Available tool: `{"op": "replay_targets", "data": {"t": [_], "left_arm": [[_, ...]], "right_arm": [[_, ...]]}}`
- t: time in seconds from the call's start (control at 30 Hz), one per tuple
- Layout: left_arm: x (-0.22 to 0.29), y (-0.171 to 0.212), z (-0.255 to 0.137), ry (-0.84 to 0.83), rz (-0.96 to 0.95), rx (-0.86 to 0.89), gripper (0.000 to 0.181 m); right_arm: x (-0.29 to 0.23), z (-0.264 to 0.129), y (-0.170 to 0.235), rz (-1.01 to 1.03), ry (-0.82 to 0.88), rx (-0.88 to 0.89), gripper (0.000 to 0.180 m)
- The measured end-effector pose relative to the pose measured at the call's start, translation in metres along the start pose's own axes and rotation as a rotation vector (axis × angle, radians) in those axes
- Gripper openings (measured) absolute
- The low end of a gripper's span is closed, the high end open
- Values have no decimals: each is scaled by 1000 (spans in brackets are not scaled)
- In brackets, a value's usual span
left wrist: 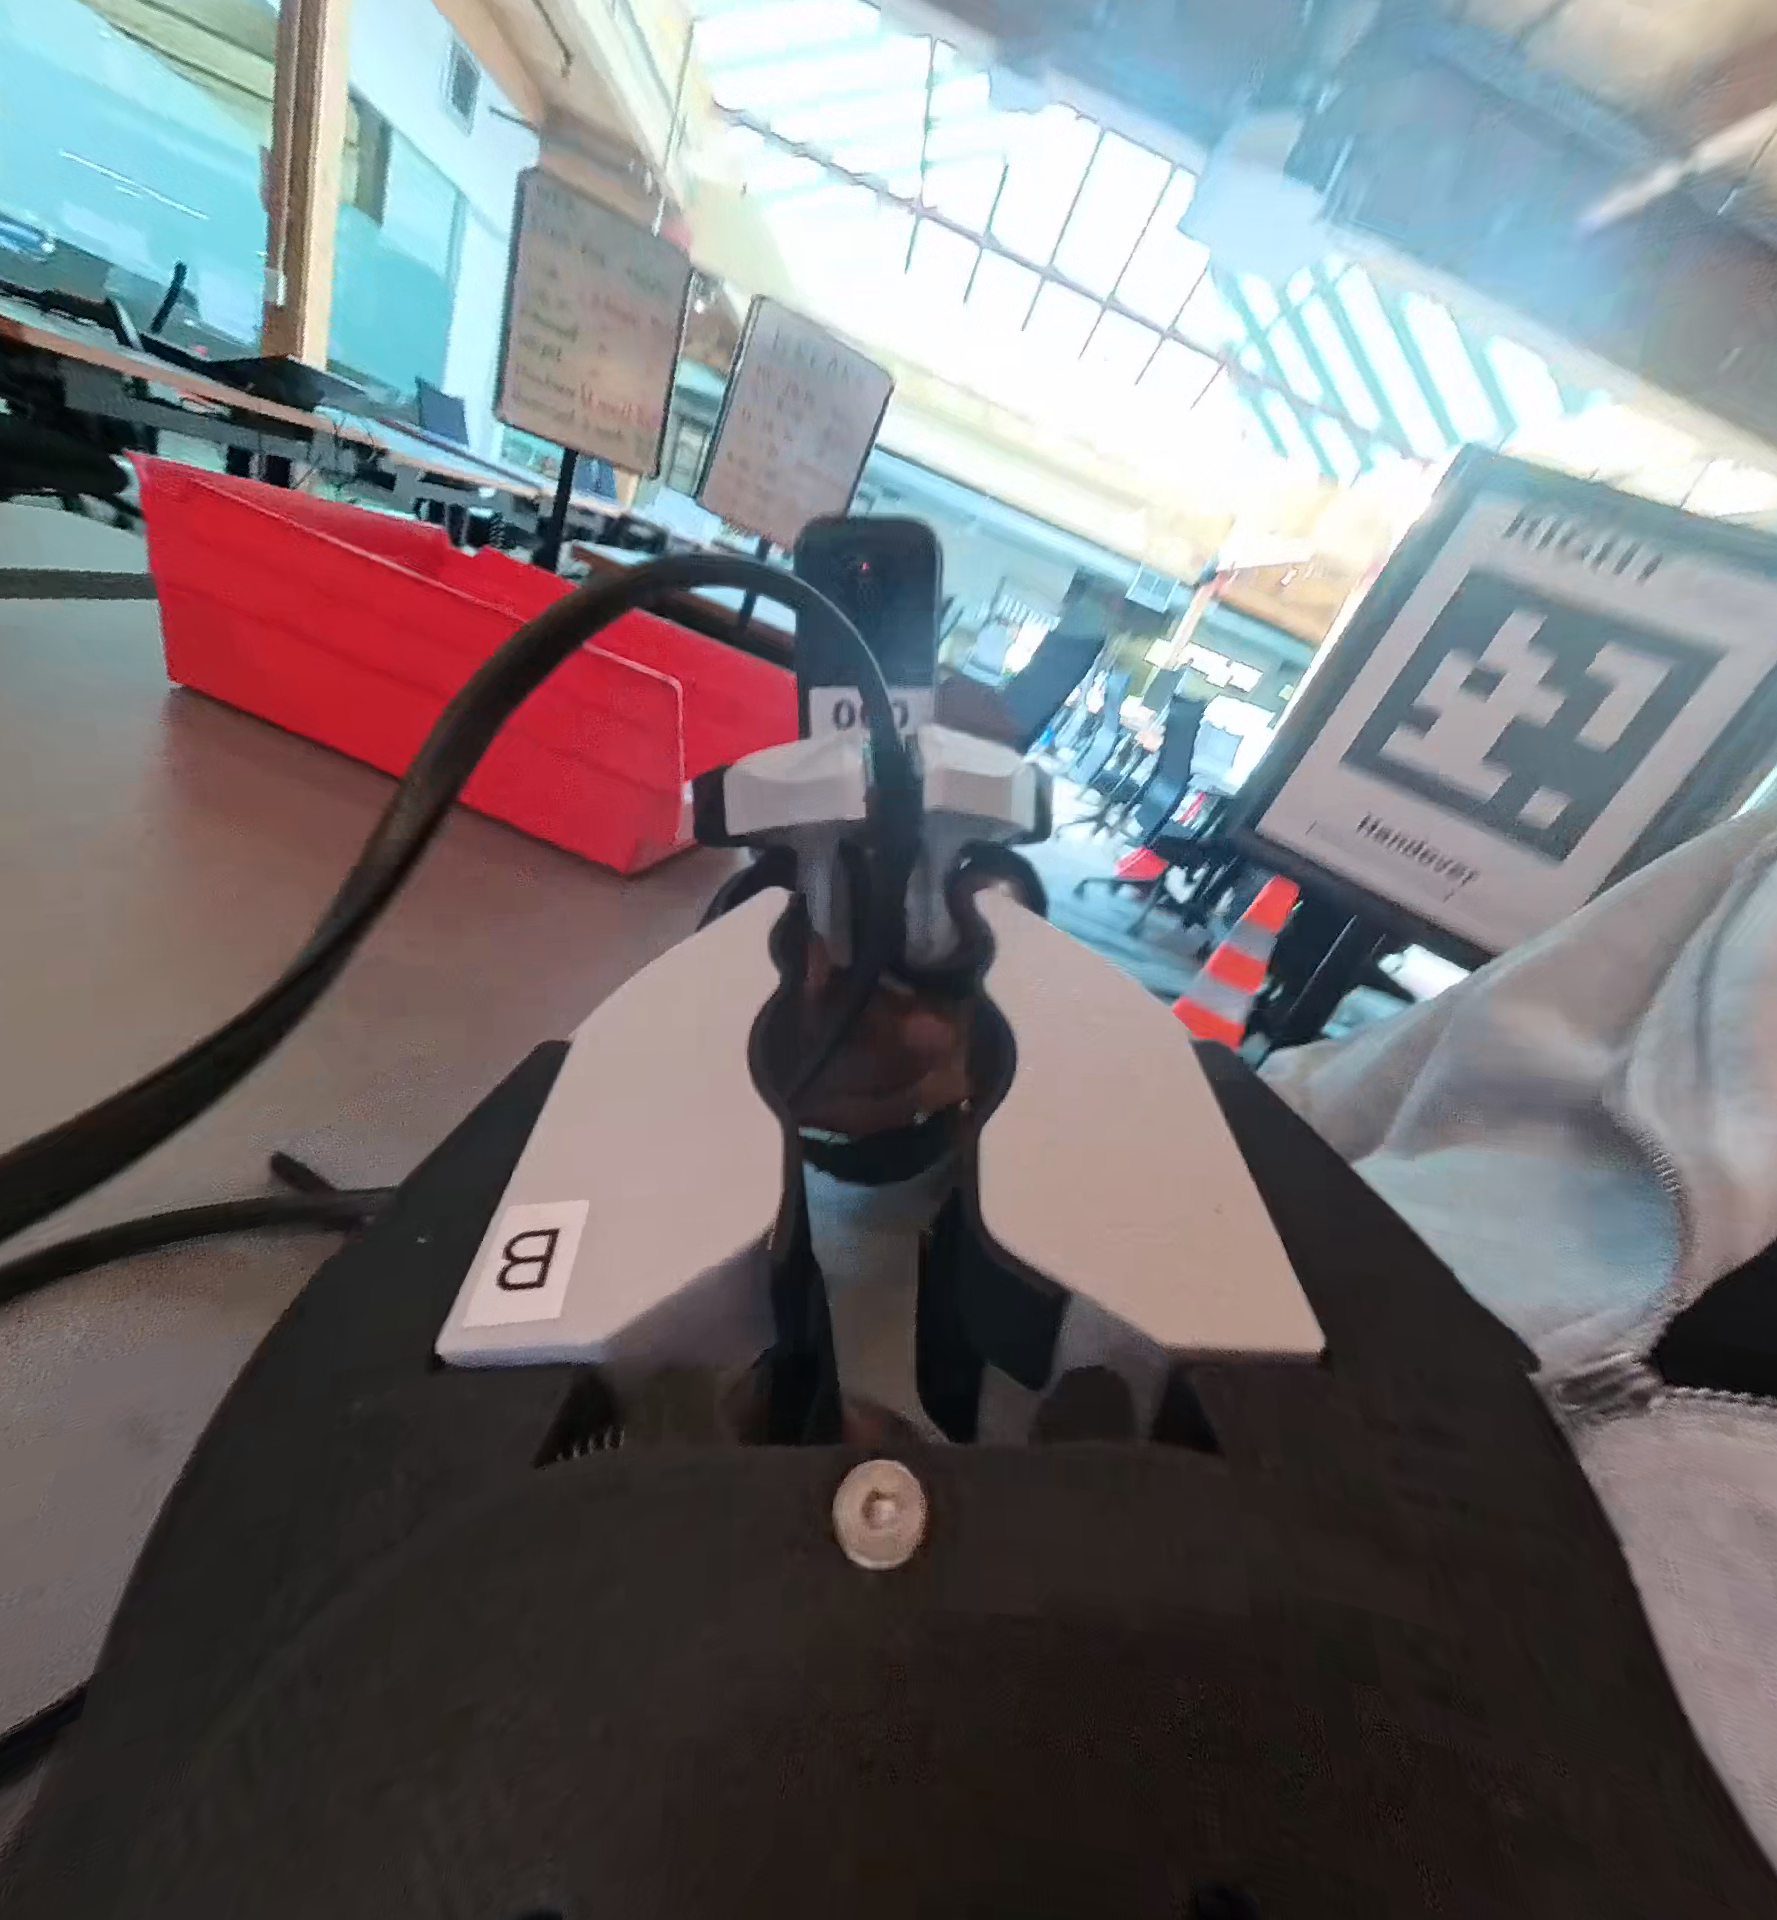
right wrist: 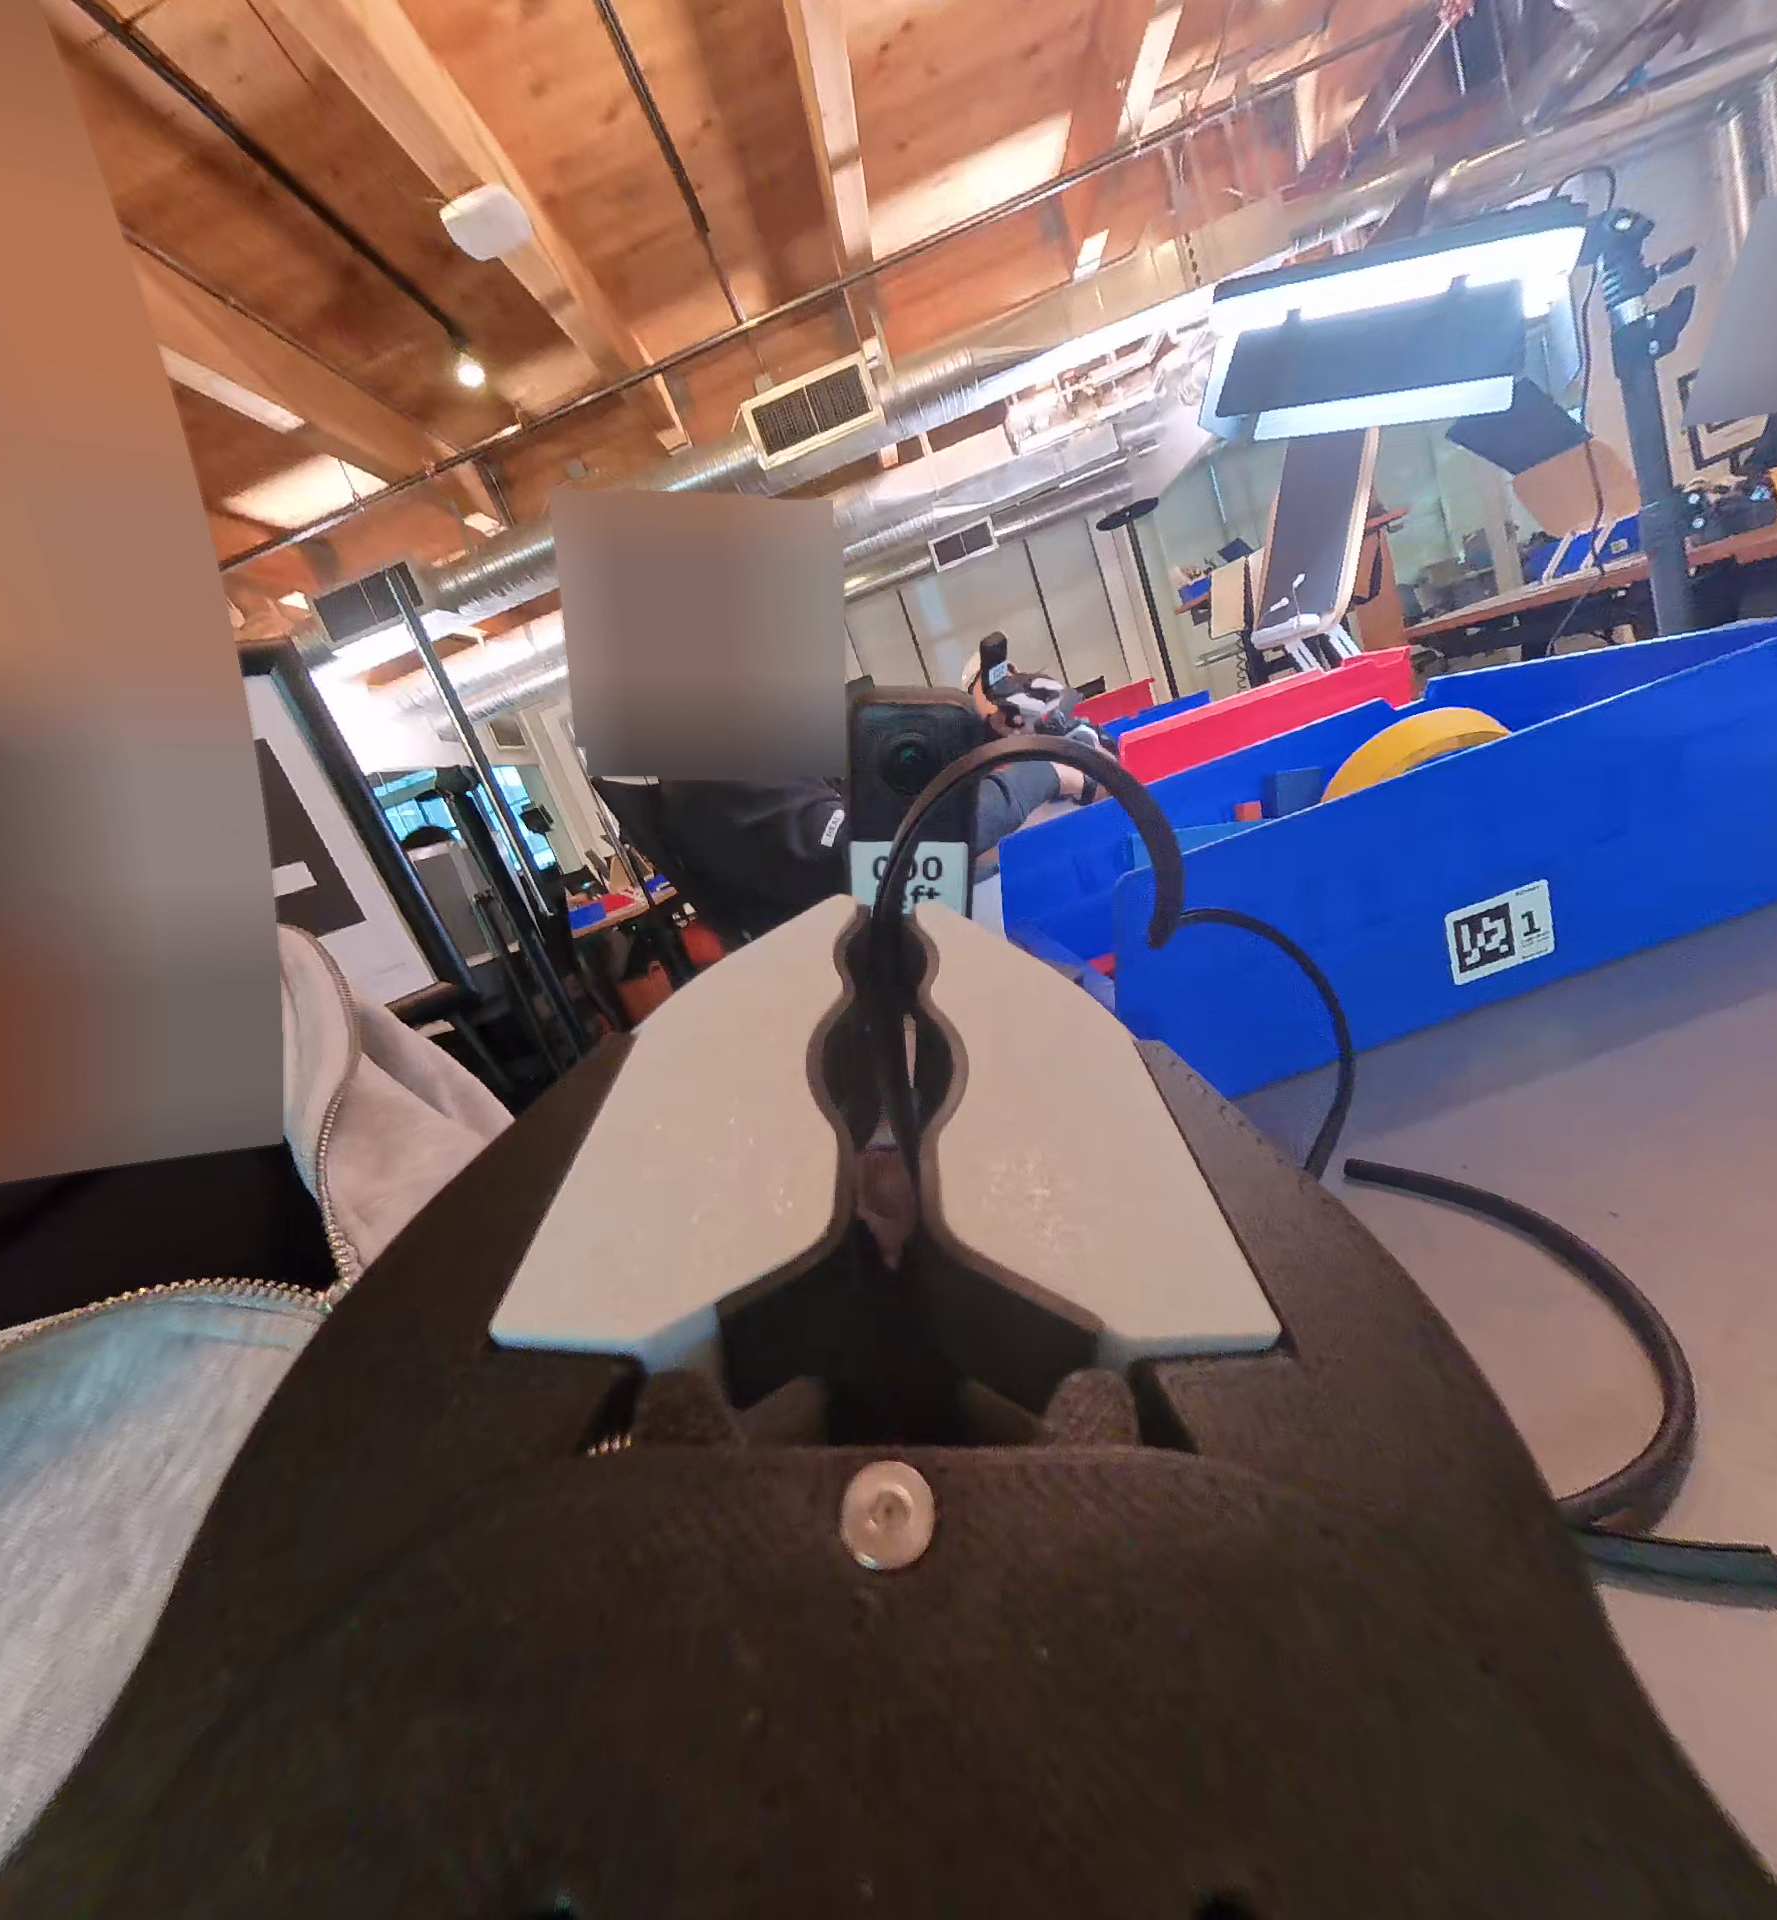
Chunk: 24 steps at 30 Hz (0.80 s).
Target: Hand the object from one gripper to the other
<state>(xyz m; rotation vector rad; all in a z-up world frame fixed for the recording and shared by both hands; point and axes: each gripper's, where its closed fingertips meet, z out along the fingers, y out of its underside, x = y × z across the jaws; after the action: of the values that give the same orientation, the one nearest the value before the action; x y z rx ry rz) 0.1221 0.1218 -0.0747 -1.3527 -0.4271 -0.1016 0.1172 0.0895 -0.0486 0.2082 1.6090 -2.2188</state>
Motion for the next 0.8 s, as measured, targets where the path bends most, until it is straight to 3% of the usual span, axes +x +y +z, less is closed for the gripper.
{"op": "replay_targets", "data": {"t": [0.1, 0.23, 0.33, 0.53, 0.63, 0.8], "left_arm": [[-1, 1, 0, -20, 52, -8, 8], [0, -4, -3, 7, -7, 24, 6], [-2, -16, -10, 29, -85, 107, 5], [0, -29, -18, 71, -139, 196, 5], [0, -25, -14, 59, -118, 163, 5], [-1, -26, -15, 49, -131, 175, 17]], "right_arm": [[-1, 3, 6, -27, 7, -40, 6], [3, 3, 7, -51, 40, -58, 9], [3, -1, 9, -16, 24, -98, 29], [9, -2, 27, -11, 51, -215, 23], [3, 2, 30, -56, 29, -210, 4], [2, -2, 14, -44, 17, -120, 4]]}}
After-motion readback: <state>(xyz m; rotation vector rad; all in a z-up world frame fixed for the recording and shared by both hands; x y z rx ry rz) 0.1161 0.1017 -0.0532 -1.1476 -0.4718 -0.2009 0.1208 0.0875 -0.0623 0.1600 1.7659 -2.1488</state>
